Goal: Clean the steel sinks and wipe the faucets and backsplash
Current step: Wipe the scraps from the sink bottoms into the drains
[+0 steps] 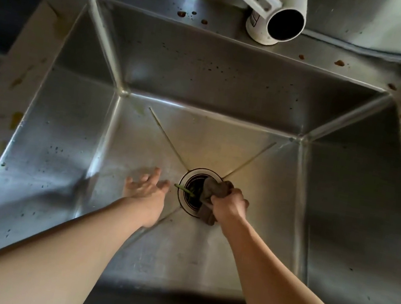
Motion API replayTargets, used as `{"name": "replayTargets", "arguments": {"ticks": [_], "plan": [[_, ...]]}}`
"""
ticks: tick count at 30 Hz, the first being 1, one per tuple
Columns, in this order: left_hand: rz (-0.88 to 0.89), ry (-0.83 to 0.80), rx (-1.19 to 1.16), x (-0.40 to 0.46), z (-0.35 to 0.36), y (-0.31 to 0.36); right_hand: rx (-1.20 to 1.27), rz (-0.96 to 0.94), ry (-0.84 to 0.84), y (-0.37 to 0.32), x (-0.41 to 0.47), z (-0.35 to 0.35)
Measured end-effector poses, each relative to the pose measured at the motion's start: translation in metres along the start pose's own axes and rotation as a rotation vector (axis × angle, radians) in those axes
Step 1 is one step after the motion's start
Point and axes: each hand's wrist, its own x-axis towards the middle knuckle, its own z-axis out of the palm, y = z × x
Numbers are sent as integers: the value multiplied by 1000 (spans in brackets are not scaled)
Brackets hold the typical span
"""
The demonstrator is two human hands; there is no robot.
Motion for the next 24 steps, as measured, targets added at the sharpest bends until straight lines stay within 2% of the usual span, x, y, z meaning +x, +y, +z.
{"name": "replayTargets", "arguments": {"ticks": [4, 9, 15, 17, 21, 24], "plan": [[8, -9, -7, -3, -3, -2, 75, -121, 84, 3, -2, -22], [22, 24, -47, -5, -6, -1, -118, -184, 249, 11, 12, -61], [19, -4, -21, -7, 0, 5, -367, -113, 62, 18, 15, -64], [19, -6, -17, -8, -1, 5, -470, -176, 89, 21, 4, -63], [18, 6, -36, -12, -5, 4, -589, -429, 269, 22, -22, -60], [32, 42, -51, -17, -6, 6, -679, -555, 195, 12, -36, -52]]}}
